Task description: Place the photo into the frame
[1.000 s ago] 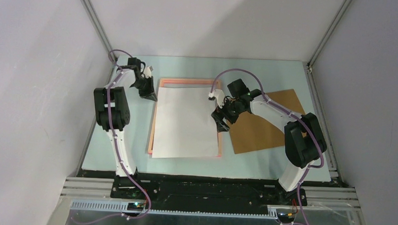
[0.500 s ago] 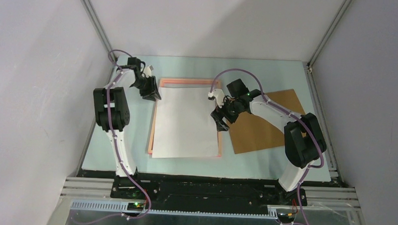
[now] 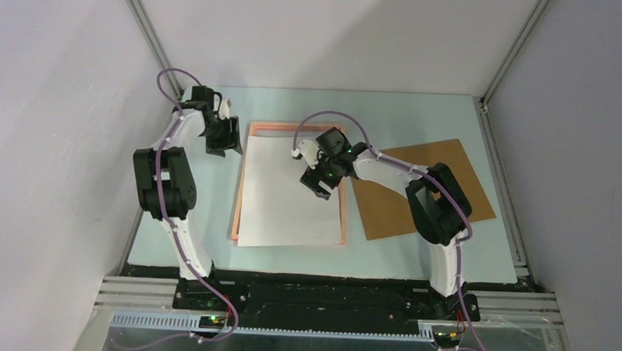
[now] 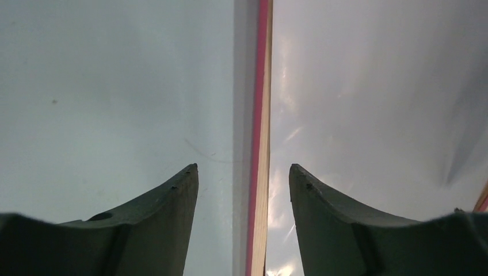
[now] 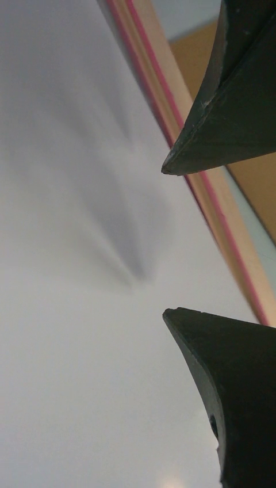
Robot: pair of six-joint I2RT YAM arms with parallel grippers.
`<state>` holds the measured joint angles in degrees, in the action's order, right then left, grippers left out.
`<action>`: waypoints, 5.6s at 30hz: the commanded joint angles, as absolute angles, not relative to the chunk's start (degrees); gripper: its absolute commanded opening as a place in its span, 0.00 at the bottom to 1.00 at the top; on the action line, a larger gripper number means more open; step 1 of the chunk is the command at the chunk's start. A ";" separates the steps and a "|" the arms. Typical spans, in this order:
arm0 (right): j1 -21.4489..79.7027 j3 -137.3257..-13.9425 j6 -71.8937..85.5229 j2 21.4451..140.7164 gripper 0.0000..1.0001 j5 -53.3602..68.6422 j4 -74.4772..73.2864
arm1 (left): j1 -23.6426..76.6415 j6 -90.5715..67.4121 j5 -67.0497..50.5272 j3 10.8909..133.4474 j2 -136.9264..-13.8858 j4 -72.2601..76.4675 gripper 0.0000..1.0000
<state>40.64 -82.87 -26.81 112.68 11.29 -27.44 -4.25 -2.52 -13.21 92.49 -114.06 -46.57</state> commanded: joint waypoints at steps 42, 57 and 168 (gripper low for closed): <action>41.82 -101.53 -18.83 126.84 0.89 -6.06 -24.96 | -4.83 2.81 -8.15 86.81 -102.40 -44.28 0.62; 41.59 -104.66 -19.77 129.74 0.90 -5.78 -24.84 | -4.86 2.71 -9.13 86.79 -101.24 -44.23 0.61; 26.88 -67.75 -16.62 97.42 0.97 4.83 -20.31 | 2.30 4.22 -16.67 77.20 -79.89 -41.28 0.96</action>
<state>26.76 -68.18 -15.33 95.11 3.99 -24.56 0.45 2.63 -17.74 78.39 -82.78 -43.75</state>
